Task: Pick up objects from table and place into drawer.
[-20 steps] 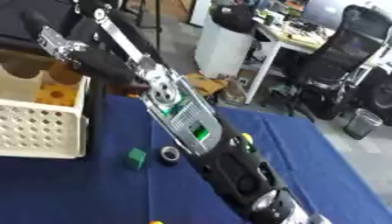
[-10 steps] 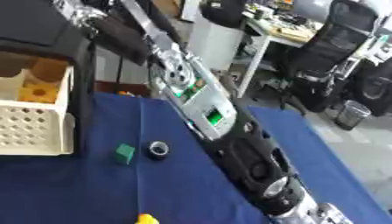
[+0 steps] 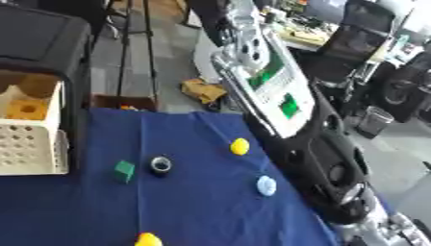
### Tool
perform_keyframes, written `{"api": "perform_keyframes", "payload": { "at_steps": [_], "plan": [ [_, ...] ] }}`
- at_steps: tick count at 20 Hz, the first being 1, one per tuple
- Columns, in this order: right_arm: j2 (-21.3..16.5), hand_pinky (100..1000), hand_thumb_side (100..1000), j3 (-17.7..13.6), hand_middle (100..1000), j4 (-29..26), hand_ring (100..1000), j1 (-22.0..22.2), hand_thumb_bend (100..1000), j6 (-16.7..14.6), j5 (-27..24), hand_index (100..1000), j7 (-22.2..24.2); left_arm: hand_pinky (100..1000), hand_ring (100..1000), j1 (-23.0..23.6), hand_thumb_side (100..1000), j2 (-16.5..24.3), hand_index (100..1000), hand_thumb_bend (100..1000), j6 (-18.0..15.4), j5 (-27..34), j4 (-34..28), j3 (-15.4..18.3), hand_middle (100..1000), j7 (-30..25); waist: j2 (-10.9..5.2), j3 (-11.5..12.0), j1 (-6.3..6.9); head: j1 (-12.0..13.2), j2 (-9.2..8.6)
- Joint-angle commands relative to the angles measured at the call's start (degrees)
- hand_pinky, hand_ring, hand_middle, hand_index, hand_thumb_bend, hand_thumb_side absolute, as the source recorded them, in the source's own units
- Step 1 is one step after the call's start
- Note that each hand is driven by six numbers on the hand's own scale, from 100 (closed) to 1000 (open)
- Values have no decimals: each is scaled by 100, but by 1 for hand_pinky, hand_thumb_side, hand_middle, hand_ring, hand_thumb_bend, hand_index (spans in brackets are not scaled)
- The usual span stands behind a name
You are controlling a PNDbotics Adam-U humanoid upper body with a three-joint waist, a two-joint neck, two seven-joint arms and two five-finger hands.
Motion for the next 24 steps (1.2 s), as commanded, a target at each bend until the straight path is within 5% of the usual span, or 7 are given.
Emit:
{"api": "perform_keyframes", "payload": {
  "at_steps": [1, 9, 17, 19, 24],
  "plan": [
    [-462, 807, 791, -328, 598, -322, 992, 179, 322, -34, -343, 919, -304, 516, 739, -19, 1000, 153, 832, 108, -34, 42, -76, 74, 749, 51, -221, -50, 91, 72, 73],
    [-794, 789, 788, -695, 622, -360, 971, 743, 308, -715, -904, 907, -608, 516, 737, 55, 981, 427, 838, 100, -361, -41, -76, 224, 748, 241, -426, -339, 397, 650, 443],
    [-836, 735, 853, -1233, 670, -360, 925, 1328, 186, -1985, -1703, 892, -858, 516, 711, 221, 885, 1100, 849, 100, -977, -695, -76, 538, 726, 774, -703, -685, 743, 1111, 753],
    [-805, 707, 916, -1334, 669, -360, 895, 1495, 101, -2229, -1884, 880, -953, 501, 687, 319, 849, 1308, 849, 100, -1102, -946, -76, 596, 711, 860, -779, -764, 827, 1331, 849],
    [-587, 678, 1000, -1527, 647, -360, 837, 1927, 100, -2911, -2080, 850, -942, 453, 633, 576, 792, 1745, 835, 100, -1347, -1538, -76, 743, 673, 1032, -864, -907, 1007, 1883, 962]
  ]
}}
